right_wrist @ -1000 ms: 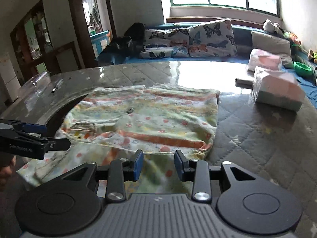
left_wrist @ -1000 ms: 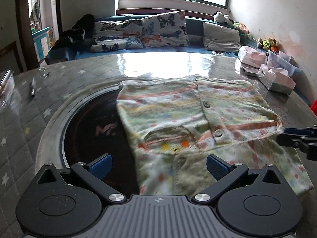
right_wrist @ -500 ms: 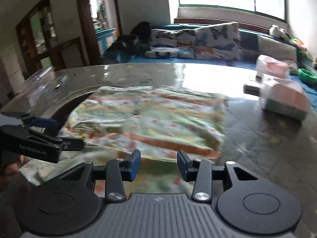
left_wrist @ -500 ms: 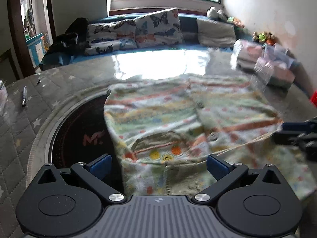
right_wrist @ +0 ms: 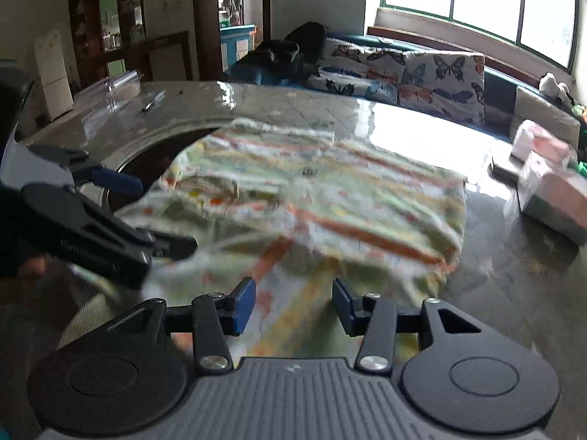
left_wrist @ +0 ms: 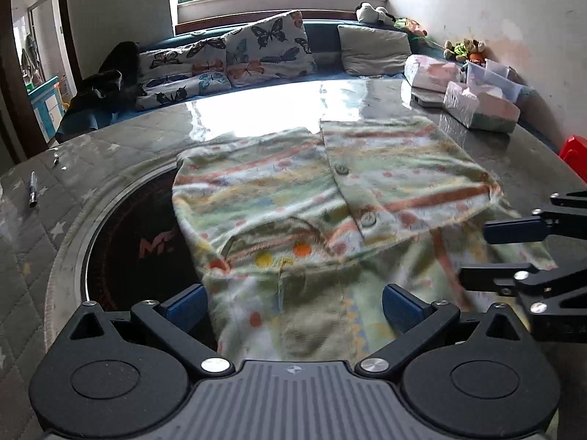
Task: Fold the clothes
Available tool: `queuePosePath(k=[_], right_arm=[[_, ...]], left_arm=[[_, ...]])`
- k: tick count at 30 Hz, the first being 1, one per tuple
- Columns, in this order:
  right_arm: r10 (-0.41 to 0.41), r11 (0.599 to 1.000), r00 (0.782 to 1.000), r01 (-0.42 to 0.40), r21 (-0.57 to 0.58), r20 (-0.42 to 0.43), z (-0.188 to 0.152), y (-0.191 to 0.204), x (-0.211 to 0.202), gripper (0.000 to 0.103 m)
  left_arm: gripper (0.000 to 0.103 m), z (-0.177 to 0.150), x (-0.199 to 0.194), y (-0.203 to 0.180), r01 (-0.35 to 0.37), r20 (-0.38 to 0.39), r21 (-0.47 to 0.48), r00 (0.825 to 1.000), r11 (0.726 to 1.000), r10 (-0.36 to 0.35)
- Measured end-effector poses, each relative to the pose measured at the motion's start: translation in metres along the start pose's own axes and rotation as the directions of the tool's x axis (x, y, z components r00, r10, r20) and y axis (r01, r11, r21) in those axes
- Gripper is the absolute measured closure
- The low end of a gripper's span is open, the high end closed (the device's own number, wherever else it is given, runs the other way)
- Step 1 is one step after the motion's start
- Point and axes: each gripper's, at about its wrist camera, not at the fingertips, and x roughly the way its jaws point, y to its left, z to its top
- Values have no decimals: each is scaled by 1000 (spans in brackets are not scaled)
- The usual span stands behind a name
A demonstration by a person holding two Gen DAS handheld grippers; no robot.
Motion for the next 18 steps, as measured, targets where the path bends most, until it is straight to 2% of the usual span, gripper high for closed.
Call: queuePosePath(k=[11,18], right_arm=[[-55,998,998,55,-12,2,-42,6,-39,53],[-45,999,999,46,21,-3,-54,0,-49,53]], left_arm=[[0,-32,-26,3,7,5,1,1000,1000,-7],[0,-45,-48,11,4,3,19,1000,1000,-4]])
